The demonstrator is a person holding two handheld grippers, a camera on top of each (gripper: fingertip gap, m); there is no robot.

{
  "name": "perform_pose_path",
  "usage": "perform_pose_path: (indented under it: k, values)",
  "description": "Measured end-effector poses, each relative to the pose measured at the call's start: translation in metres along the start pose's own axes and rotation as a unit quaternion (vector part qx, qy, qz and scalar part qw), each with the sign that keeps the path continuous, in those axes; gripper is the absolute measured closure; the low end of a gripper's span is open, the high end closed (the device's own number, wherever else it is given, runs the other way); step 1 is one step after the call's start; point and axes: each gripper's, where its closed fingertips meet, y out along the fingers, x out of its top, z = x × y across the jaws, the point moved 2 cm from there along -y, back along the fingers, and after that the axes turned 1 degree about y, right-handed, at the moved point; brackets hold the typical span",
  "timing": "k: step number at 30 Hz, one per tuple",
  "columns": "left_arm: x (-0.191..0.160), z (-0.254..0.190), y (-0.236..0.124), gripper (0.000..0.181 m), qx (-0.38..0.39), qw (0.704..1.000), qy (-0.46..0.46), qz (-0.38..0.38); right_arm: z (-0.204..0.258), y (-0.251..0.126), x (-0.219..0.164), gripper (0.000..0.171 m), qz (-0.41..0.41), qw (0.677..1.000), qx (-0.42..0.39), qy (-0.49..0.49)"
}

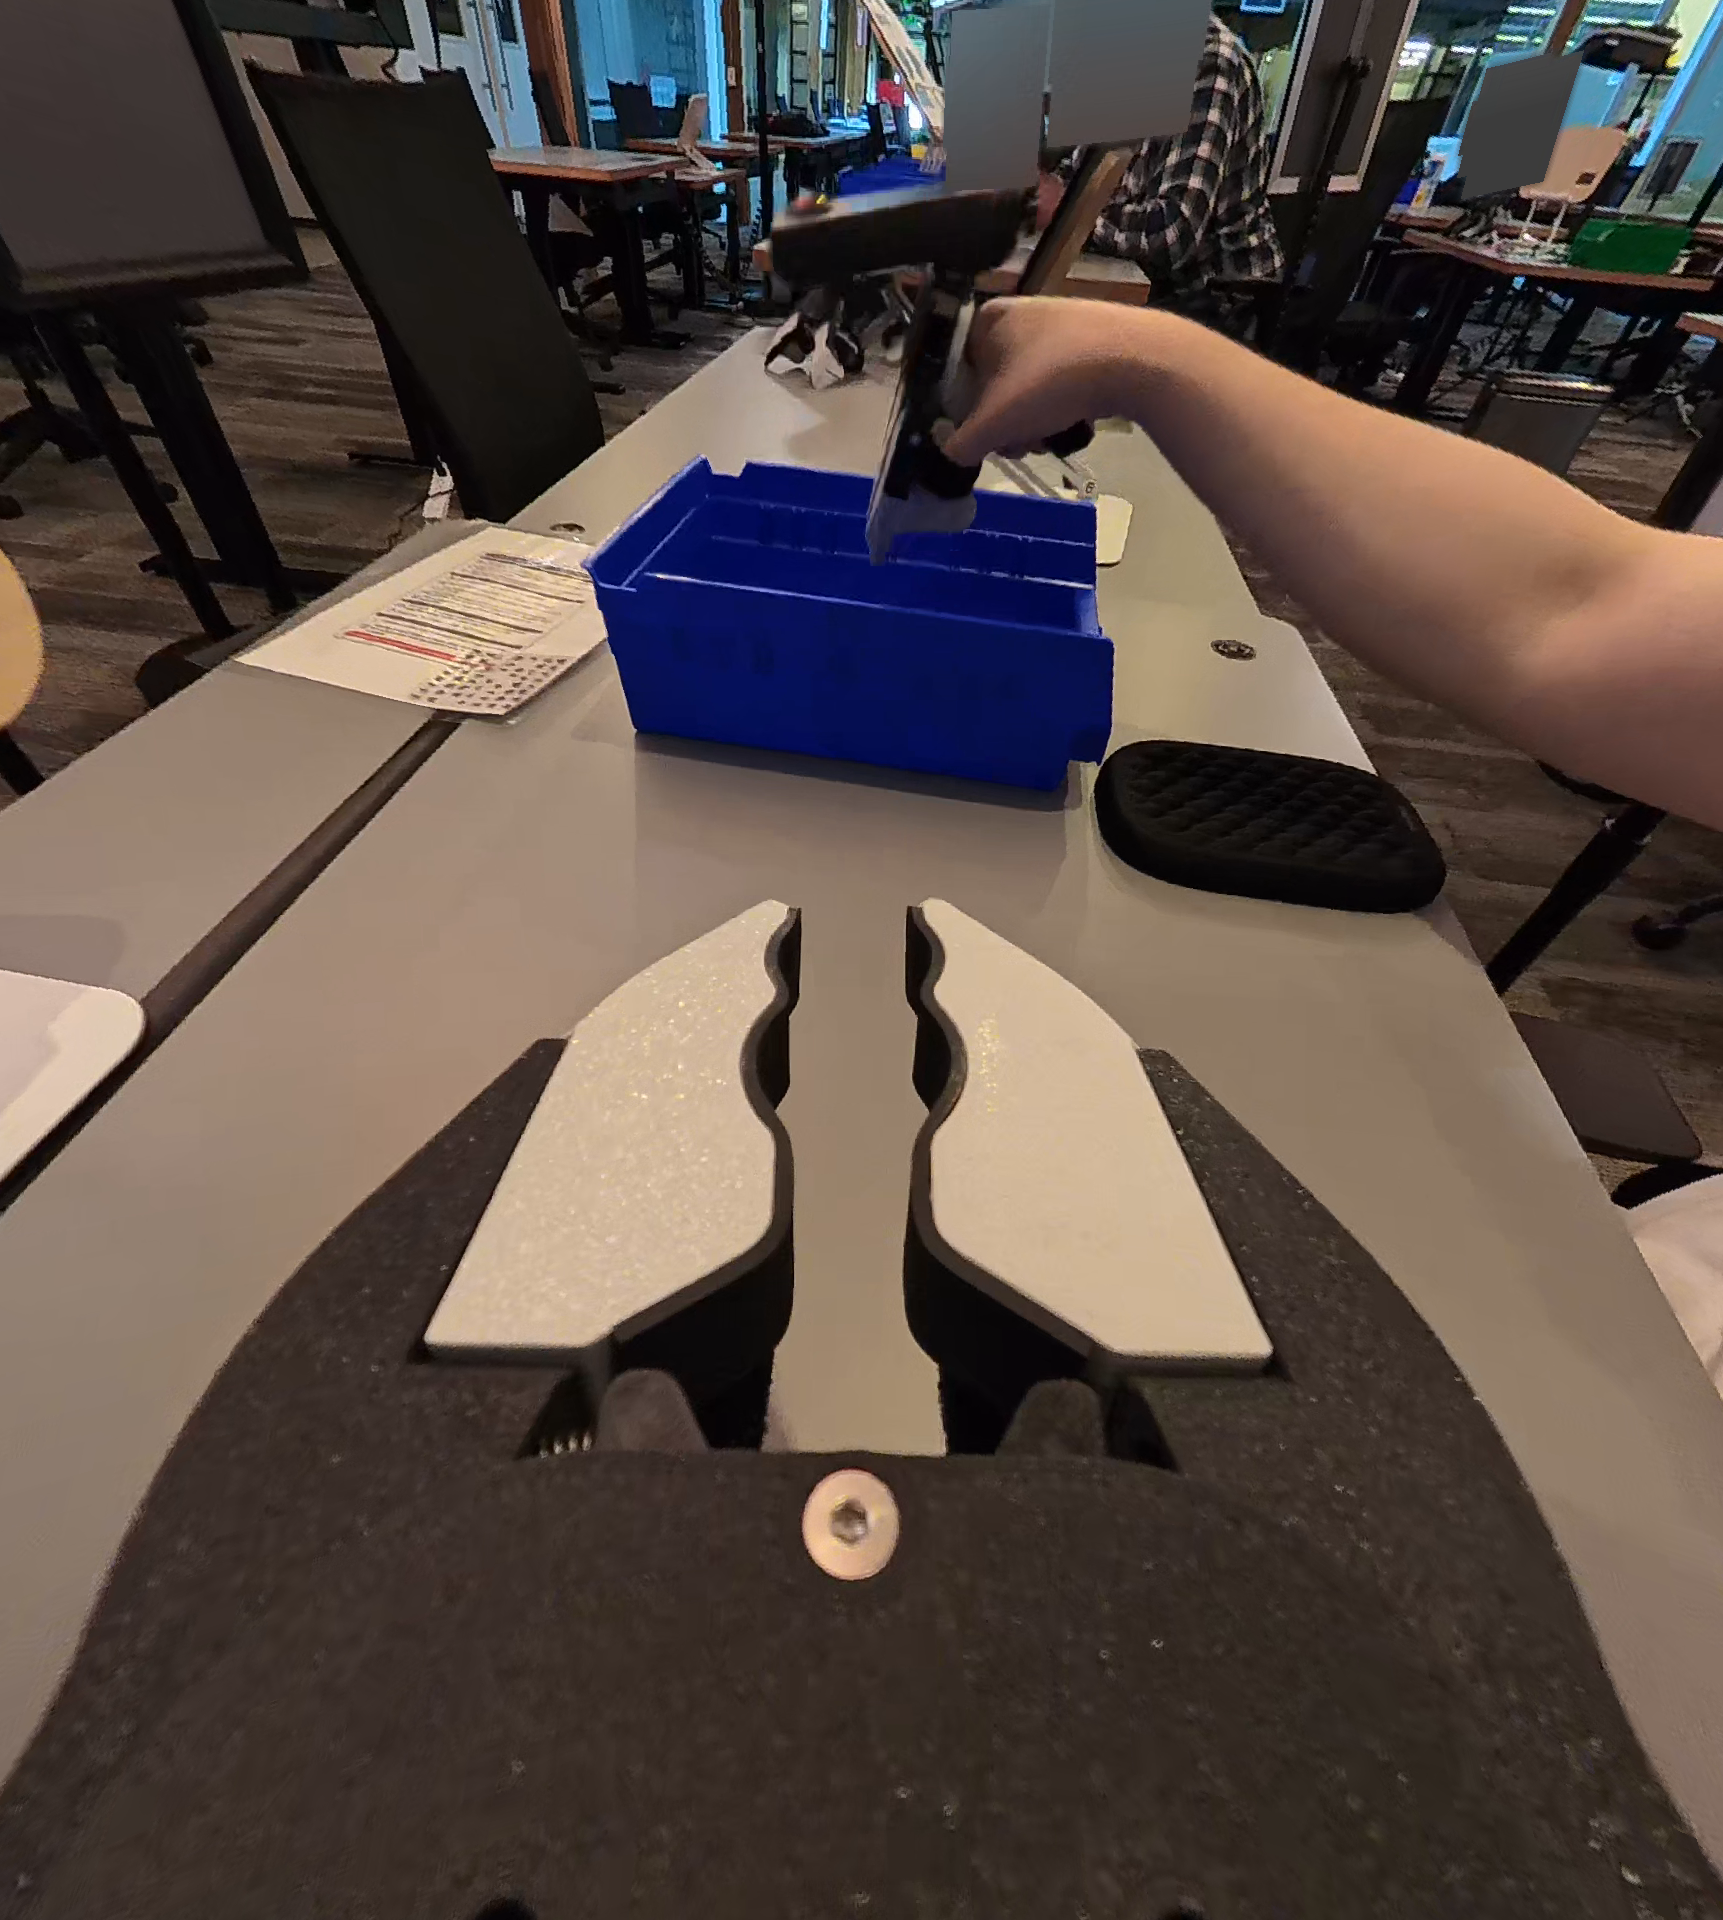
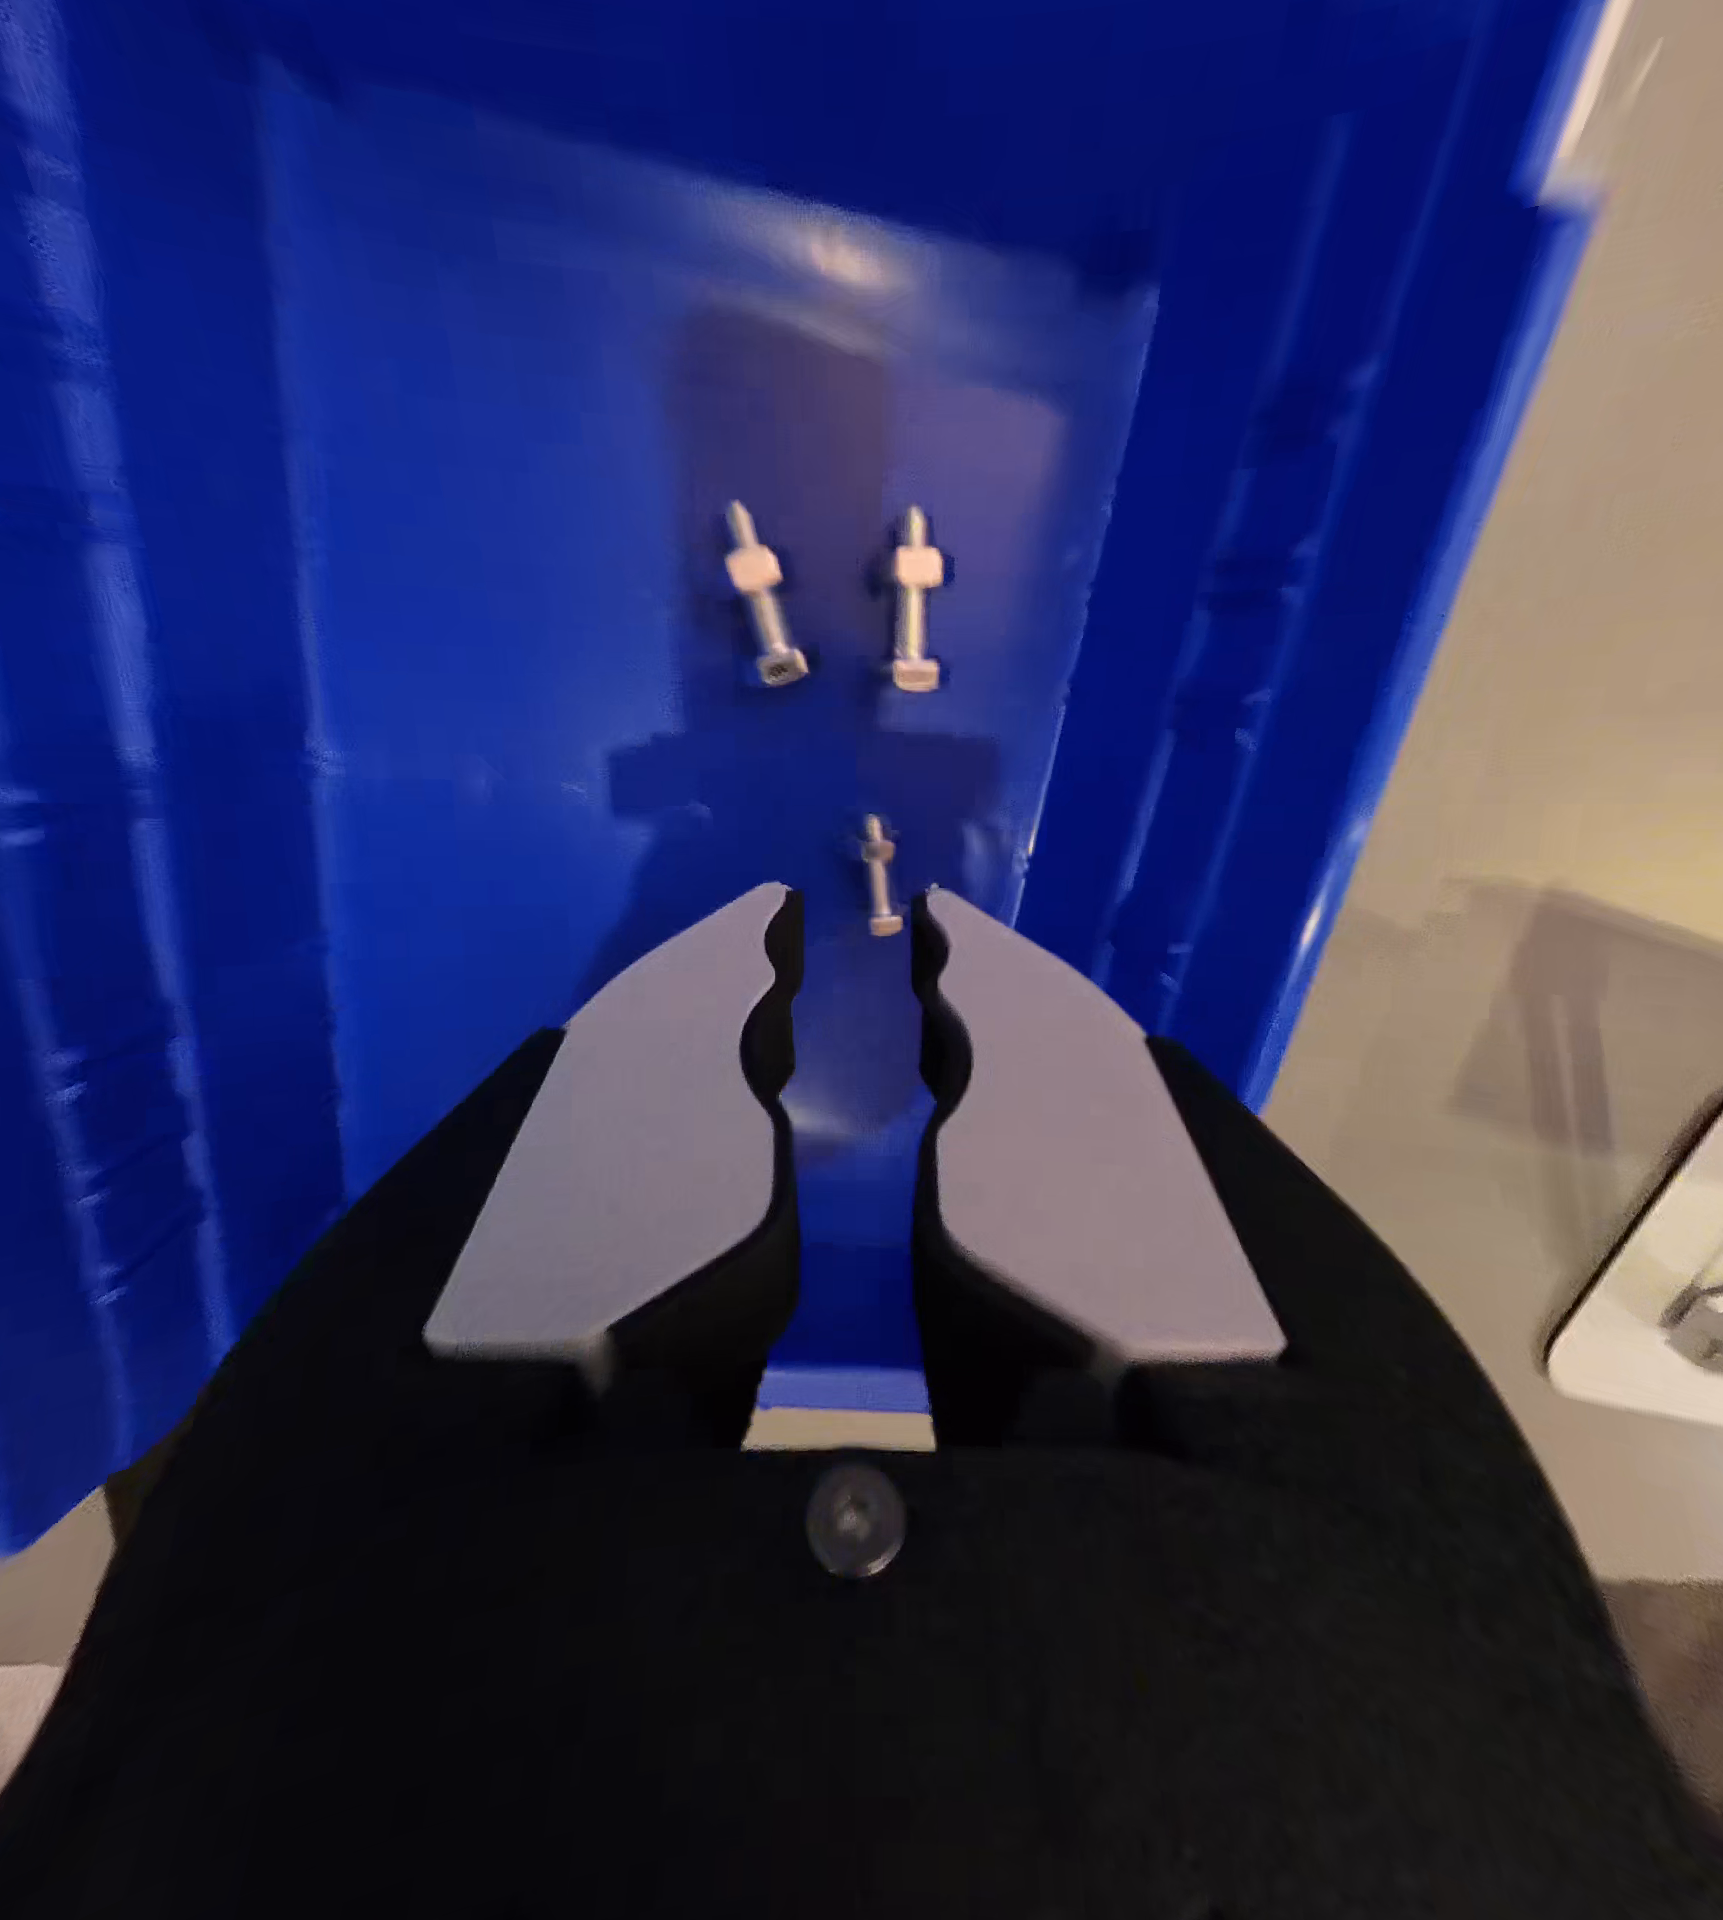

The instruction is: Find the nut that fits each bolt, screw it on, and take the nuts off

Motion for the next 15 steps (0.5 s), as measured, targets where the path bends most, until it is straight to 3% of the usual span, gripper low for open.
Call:
perform_pose_path:
  k: [6, 10, 15]
  values:
    - [0.012, 0.007, -0.012, 0.163, 0.034, 0.999, 0.000, -0.014, 0.079, -0.091, 0.044, 0.151, -0.207, 0.972, 0.048, -0.100]
    - [0.015, 0.017, -0.023, 0.163, 0.074, 0.997, 0.005, -0.001, 0.180, -0.156, 0.067, 0.151, -0.367, 0.894, 0.167, -0.195]
    - [0.023, 0.030, -0.054, 0.163, 0.137, 0.990, 0.029, 0.033, 0.281, -0.202, 0.073, 0.150, -0.448, 0.804, 0.251, -0.299]
